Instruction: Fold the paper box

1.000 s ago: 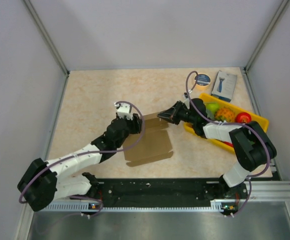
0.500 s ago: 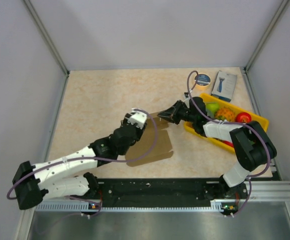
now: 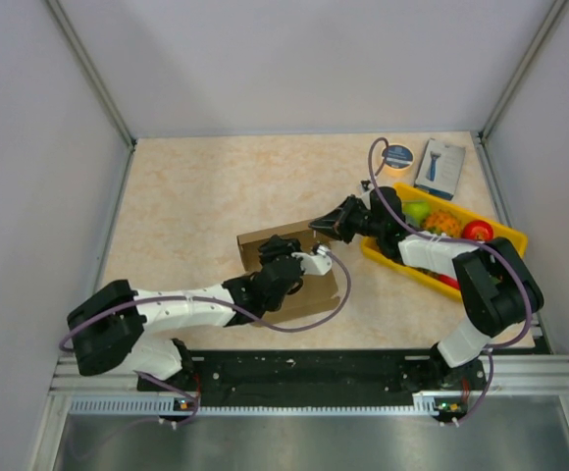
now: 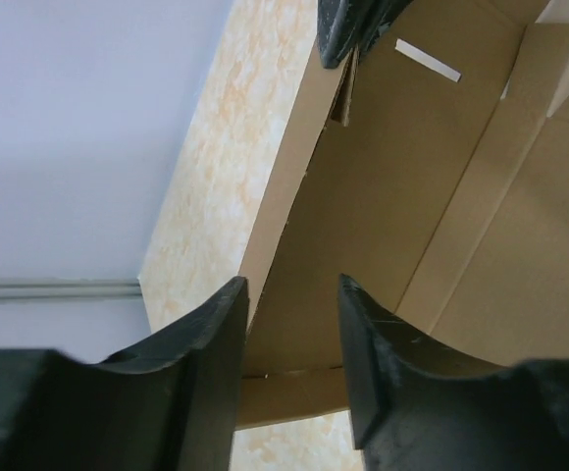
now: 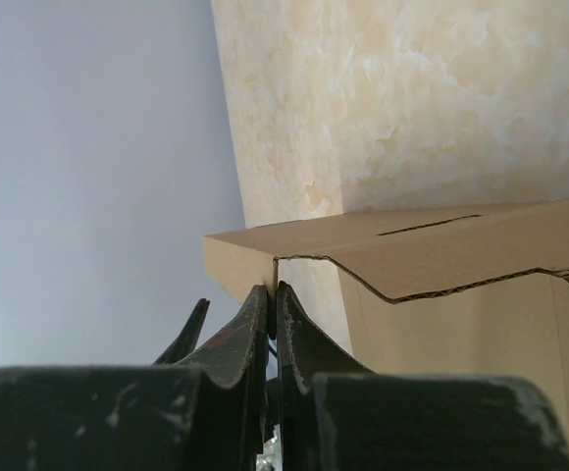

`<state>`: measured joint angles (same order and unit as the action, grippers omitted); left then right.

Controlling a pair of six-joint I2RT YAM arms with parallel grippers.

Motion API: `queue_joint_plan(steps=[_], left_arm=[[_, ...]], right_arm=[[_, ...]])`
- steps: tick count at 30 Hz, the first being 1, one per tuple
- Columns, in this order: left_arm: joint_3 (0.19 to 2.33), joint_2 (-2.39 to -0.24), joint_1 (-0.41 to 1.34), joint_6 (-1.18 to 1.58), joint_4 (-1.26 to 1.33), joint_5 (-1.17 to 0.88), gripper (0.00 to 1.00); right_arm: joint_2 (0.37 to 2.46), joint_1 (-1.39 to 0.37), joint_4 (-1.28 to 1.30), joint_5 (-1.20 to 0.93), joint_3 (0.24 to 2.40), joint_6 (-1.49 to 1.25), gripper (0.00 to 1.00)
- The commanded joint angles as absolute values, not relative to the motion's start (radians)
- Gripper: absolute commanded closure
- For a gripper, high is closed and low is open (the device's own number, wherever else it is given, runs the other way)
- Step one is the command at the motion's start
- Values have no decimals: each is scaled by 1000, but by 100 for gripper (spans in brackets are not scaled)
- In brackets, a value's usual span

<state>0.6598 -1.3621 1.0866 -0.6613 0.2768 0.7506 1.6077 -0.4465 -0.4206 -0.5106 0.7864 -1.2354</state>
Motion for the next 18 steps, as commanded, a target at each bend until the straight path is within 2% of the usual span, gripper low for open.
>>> queue_joint_plan(steps=[1,7,11,15,18], left_arm=[[693,-1298,1088,-574,318,784,49],[600,-1044,1074,68,125,893,37],[526,-971,1060,461,-47,982,38],[472,-1021,1058,518,-23,1005,38],[483,-1104,1060,684,-106,1110,37]], right_arm=[[1583,-440,-416,-502,796,-1238,100],[1592,-437,-452,-515,793,-1252,100],[1594,-434,-472,-526,792,-1266,100],[1589,-431,-476,-526,790,-1269,100],[1588,-431,-482,-528,788,-1275,100]])
